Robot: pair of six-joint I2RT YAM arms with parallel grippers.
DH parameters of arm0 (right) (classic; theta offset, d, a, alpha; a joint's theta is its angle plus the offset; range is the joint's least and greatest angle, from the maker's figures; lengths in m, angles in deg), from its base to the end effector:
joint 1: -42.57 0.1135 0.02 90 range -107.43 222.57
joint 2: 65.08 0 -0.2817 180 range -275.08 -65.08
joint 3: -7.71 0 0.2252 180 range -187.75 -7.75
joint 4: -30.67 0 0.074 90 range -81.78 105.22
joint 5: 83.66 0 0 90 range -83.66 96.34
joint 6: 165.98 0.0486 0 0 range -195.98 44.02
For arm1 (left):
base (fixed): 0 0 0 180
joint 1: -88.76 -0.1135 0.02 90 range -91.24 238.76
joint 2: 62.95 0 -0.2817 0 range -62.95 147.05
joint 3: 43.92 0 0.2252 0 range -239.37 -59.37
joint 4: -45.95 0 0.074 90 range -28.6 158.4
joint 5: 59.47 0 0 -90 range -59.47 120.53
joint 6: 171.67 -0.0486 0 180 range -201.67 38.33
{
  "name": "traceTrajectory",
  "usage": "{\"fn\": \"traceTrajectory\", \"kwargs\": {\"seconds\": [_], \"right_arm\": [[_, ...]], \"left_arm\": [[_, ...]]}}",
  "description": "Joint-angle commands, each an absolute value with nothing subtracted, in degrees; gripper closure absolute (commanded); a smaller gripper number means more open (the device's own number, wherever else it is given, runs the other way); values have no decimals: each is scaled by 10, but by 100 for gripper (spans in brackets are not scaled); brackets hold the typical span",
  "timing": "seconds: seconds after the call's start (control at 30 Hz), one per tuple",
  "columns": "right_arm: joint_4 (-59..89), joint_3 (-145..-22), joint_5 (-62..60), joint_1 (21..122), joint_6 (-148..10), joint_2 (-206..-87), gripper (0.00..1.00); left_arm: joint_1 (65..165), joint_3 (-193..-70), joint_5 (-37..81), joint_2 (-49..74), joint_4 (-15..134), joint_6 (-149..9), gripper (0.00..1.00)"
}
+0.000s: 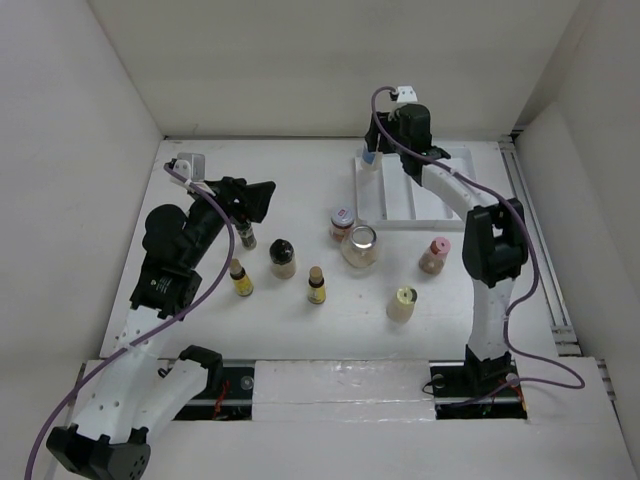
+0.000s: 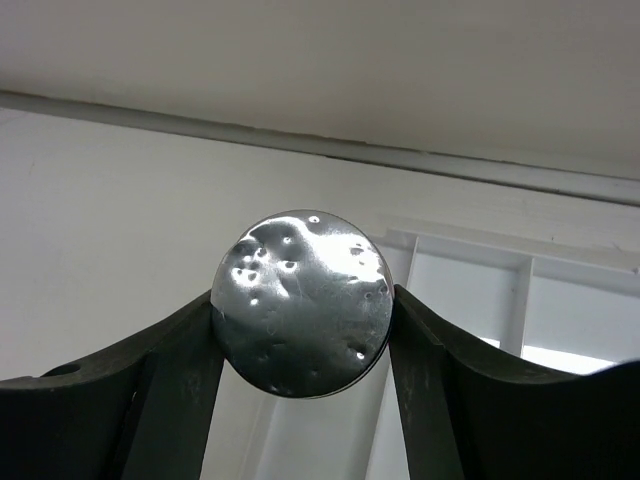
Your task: Organize the condiment bottles
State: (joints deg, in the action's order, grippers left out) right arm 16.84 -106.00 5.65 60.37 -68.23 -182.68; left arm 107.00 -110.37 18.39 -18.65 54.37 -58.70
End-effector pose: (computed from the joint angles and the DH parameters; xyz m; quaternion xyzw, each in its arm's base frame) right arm 0.4682 0.1510 0.3106 -0.0743 0.8041 0.1351 0.5741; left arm 0.1345 -0.0551 0.4240 0.0578 0.6170 -0.3364 0.7091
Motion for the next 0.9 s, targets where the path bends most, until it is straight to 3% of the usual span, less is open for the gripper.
{"fn": "traceTrajectory", "kwargs": {"seconds": [0.0, 0.27, 0.4, 0.6, 0.73, 0.83, 0.87], "right_arm": [[215, -1127, 55, 593, -679, -1853, 57], [180, -1206, 53, 593, -679, -1920, 57], [179, -1206, 51, 598, -679, -1928, 13], [179, -1164, 41, 603, -679, -1855, 3], [228, -1025, 34, 628, -679, -1733, 2], [305, -834, 52, 671, -652, -1619, 23], [347, -744, 59, 680, -641, -1569, 65]], "left_arm": [[1068, -1099, 167, -194, 517, -584, 26], [1068, -1099, 166, -189, 517, -584, 26], [1068, -1099, 173, -189, 517, -584, 26], [1068, -1099, 172, -182, 517, -584, 26], [1068, -1099, 179, -177, 523, -584, 26], [1068, -1099, 184, -177, 523, -578, 26], [1068, -1099, 184, -172, 523, -578, 26]]}}
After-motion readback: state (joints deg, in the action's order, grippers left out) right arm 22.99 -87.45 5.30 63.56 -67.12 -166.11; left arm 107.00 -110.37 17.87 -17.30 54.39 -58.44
